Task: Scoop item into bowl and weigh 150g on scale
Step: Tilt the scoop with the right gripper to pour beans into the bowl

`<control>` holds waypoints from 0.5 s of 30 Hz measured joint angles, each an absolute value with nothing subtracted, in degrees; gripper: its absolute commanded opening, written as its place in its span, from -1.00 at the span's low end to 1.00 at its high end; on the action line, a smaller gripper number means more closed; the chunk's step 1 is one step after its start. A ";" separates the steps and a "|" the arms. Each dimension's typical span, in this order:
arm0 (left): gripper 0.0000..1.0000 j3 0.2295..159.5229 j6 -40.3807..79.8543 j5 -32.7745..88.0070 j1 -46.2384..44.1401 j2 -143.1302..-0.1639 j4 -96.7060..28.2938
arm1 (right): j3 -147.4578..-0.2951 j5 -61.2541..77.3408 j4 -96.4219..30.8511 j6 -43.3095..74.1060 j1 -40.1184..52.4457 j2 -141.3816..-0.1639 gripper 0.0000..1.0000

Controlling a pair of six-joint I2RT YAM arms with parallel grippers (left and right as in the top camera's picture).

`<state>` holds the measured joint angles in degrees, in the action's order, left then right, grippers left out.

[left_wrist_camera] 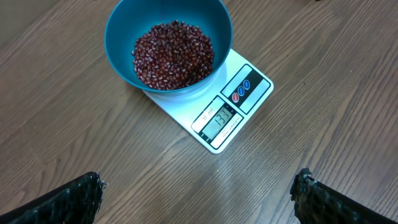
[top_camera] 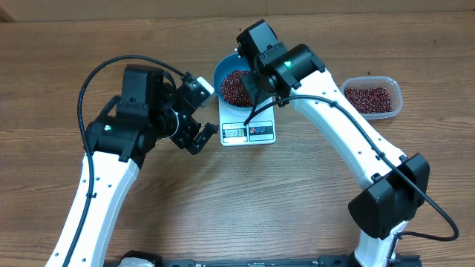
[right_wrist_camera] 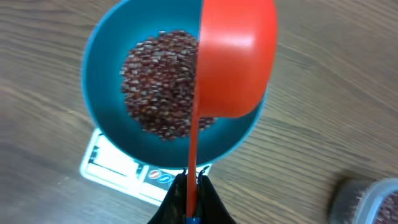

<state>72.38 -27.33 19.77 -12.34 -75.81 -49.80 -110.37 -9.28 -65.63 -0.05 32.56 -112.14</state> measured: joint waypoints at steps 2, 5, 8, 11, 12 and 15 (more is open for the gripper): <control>0.99 72.38 -27.33 19.77 -12.34 -75.81 -49.80 | -110.37 -6.72 -65.71 -0.03 31.64 -112.14 -0.92; 0.99 72.38 -27.33 19.77 -12.34 -75.81 -49.80 | -110.37 -2.83 -66.02 -0.03 29.28 -111.98 -0.93; 0.99 72.38 -27.33 19.77 -12.34 -75.81 -49.80 | -110.37 1.06 -66.48 -0.05 26.20 -111.18 -0.93; 0.99 72.38 -27.33 19.75 -12.34 -75.81 -49.82 | -110.48 4.16 -68.62 -1.21 23.70 -109.84 -0.93; 0.99 72.38 -27.35 19.77 -12.34 -75.81 -49.82 | -110.59 5.02 -69.25 -1.83 23.29 -109.62 -0.92; 0.99 72.38 -27.33 19.77 -12.34 -75.81 -49.82 | -110.61 9.34 -70.32 -4.80 22.90 -109.12 -0.93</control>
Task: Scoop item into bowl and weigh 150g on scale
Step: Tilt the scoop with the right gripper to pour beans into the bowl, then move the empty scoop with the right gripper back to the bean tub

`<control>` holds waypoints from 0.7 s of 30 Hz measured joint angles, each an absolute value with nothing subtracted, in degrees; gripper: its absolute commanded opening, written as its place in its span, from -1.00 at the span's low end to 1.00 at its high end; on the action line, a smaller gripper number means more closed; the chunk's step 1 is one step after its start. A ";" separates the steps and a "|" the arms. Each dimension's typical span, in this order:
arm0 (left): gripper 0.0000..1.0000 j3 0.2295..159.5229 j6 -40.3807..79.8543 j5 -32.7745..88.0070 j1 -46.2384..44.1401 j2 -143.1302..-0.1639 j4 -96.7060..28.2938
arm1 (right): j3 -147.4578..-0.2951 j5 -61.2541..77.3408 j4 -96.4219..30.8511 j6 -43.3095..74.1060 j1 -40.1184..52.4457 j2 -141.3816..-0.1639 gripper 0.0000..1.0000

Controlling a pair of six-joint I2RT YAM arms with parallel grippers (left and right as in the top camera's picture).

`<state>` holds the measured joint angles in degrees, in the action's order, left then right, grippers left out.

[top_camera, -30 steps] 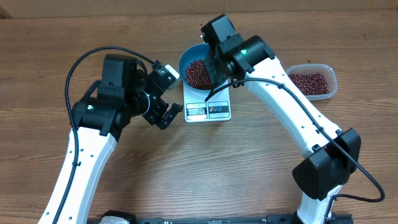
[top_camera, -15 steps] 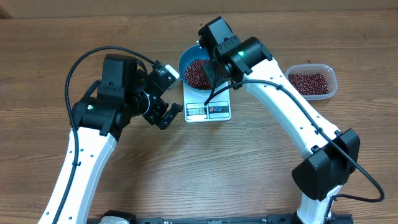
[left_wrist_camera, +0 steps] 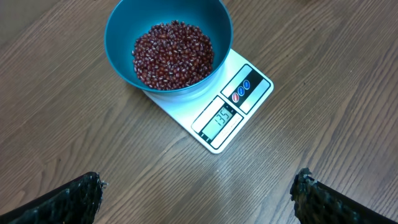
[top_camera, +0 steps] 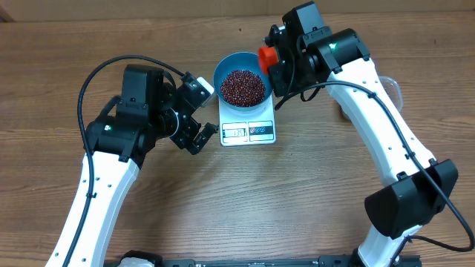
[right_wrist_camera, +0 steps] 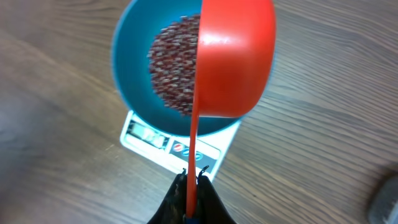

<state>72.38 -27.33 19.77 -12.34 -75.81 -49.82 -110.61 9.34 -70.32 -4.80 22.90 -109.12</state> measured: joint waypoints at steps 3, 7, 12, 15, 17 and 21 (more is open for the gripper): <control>0.99 72.38 -27.33 19.77 -12.34 -75.81 -49.80 | -110.61 11.62 -70.28 -6.33 22.98 -109.12 -0.93; 0.99 72.38 -27.33 19.77 -12.34 -75.81 -49.80 | -110.61 12.64 -70.30 -7.29 22.96 -109.12 -0.93; 0.99 72.38 -27.33 19.77 -12.34 -75.81 -49.82 | -110.67 13.28 -70.72 -8.03 22.68 -109.12 -0.93; 0.99 72.38 -27.33 19.77 -12.34 -75.81 -49.80 | -111.90 13.34 -72.20 -8.21 21.32 -109.12 -0.93; 0.99 72.38 -27.33 19.77 -12.34 -75.81 -49.80 | -113.73 13.32 -73.73 -8.23 19.75 -109.12 -0.93; 0.99 72.38 -27.35 19.77 -12.34 -75.81 -49.82 | -118.32 13.17 -77.69 -8.32 14.37 -109.10 -0.93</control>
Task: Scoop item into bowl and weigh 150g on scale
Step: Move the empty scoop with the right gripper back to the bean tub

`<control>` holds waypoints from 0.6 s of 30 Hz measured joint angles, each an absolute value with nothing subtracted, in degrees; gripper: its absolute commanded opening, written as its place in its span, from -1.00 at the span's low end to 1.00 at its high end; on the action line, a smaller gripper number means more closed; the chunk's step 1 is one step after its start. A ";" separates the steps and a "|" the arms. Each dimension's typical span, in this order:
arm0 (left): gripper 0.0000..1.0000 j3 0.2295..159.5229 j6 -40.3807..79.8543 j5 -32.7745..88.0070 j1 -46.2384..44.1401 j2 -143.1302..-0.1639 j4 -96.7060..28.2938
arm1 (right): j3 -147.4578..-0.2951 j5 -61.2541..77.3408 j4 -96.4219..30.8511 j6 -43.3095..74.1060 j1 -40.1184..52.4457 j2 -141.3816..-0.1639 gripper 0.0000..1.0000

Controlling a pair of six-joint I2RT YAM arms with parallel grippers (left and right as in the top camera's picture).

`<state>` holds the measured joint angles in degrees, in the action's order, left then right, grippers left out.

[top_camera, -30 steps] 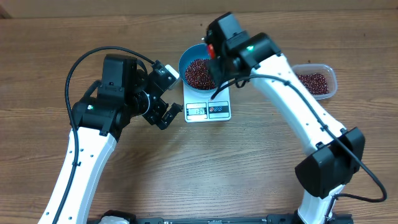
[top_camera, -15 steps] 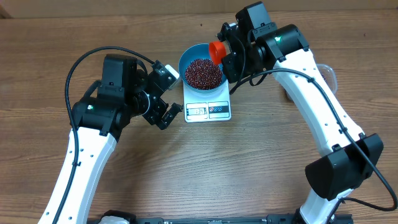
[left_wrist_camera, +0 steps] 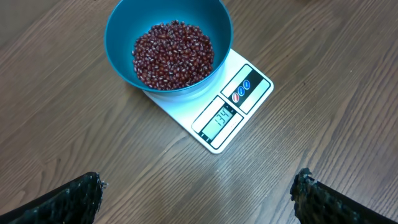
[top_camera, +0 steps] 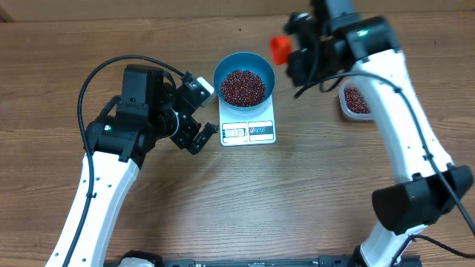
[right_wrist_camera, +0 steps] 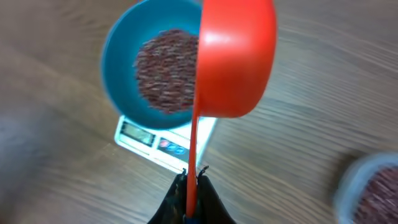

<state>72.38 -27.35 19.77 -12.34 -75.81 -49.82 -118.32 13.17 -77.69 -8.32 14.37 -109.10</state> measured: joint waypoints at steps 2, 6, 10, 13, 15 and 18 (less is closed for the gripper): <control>0.99 72.38 -27.33 19.77 -12.34 -75.81 -49.80 | -118.98 12.62 -79.42 -8.38 11.66 -109.06 -0.93; 0.99 72.38 -27.33 19.77 -12.34 -75.81 -49.80 | -119.00 9.87 -84.09 -8.64 4.78 -109.06 -0.93; 0.99 72.38 -27.35 19.77 -12.34 -75.81 -49.80 | -118.91 8.43 -85.03 -8.64 -0.67 -109.03 -0.92; 0.99 72.38 -27.35 19.77 -12.34 -75.79 -49.80 | -117.78 7.75 -84.95 -8.67 -4.47 -108.99 -0.93; 0.99 72.38 -27.33 19.77 -12.34 -75.81 -49.80 | -116.11 7.27 -84.82 -8.67 -6.20 -108.99 -0.93; 0.99 72.38 -27.33 19.77 -12.34 -75.81 -49.82 | -112.88 6.87 -84.53 -8.62 -8.36 -109.01 -0.92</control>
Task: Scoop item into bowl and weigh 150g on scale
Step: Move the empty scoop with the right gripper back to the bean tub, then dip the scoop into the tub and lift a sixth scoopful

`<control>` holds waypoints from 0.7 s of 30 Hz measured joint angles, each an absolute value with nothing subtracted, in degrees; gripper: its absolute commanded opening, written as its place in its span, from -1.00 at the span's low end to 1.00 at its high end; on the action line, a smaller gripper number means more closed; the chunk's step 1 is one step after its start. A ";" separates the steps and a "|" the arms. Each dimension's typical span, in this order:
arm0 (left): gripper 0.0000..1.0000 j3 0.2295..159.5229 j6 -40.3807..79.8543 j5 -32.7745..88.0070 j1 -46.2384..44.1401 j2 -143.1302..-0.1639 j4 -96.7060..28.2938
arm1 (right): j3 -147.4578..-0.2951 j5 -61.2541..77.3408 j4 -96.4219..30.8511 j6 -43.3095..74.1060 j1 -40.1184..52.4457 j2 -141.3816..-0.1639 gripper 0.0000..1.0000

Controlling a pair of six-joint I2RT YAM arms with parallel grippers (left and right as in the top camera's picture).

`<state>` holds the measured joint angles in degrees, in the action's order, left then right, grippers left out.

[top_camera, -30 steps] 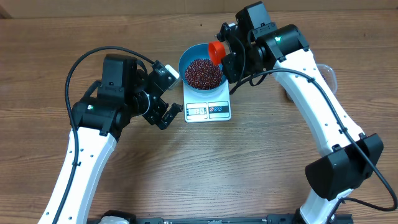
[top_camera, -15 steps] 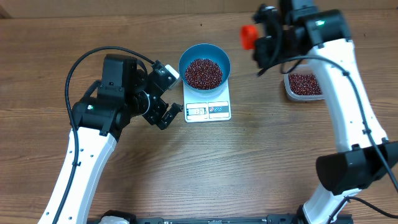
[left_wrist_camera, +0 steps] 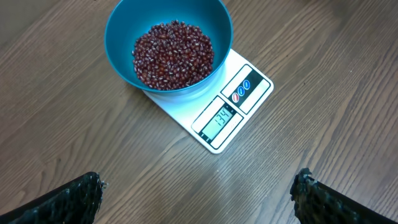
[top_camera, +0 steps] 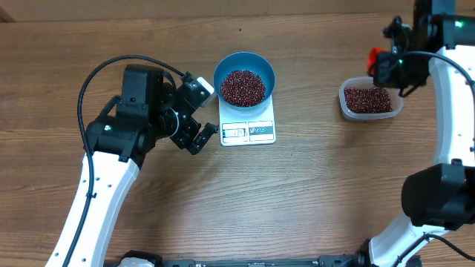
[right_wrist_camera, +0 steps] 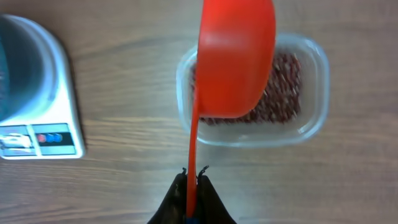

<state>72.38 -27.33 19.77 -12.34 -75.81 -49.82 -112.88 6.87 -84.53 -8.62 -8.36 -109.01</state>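
Observation:
A blue bowl (top_camera: 244, 77) of red beans (left_wrist_camera: 173, 55) sits on the white scale (top_camera: 248, 130), whose display (left_wrist_camera: 220, 117) reads 134. My right gripper (right_wrist_camera: 192, 173) is shut on the handle of an orange scoop (right_wrist_camera: 235, 56). The scoop hangs over the clear plastic tub of beans (top_camera: 369, 99) at the right, its back toward the wrist camera. My left gripper (left_wrist_camera: 199, 190) stands open above bare wood, just left of the scale, with nothing between its fingers.
The tub (right_wrist_camera: 297, 118) stands well right of the scale (right_wrist_camera: 37, 106). Bare wooden tabletop (top_camera: 282, 200) lies between them and toward the front. The table's far edge (top_camera: 148, 22) meets a plain wall.
My right gripper has moved with the scoop from just right of the bowl to above the tub of beans. The scale reading stays at 134. The left arm is unmoved.
The scoop was first tipped over the bowl, with the scale near 131. Then it sat at the bowl's right rim at 135, then clear of the bowl at 134. Now it hangs over the tub. My left gripper stayed open beside the scale.

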 measured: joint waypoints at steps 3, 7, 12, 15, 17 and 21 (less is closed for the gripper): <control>0.99 72.38 -27.33 19.77 -12.34 -75.81 -49.80 | -110.34 6.35 -84.40 -8.71 -9.76 -109.01 -0.93; 0.99 72.38 -27.33 19.77 -12.34 -75.79 -49.82 | -105.32 4.27 -81.76 -8.86 -10.13 -109.01 -0.93; 0.99 72.38 -27.33 19.77 -12.34 -75.81 -49.80 | -99.90 3.05 -77.60 -9.54 -10.09 -109.01 -0.93; 0.99 72.38 -27.33 19.77 -12.34 -75.81 -49.80 | -98.06 2.72 -76.01 -11.35 -10.09 -109.01 -0.93; 0.99 72.38 -27.33 19.77 -12.34 -75.81 -49.82 | -96.71 2.55 -74.98 -13.02 -10.09 -109.01 -0.93; 0.99 72.38 -27.33 19.77 -12.34 -75.81 -49.82 | -94.74 2.52 -72.64 -15.49 -10.09 -109.01 -0.93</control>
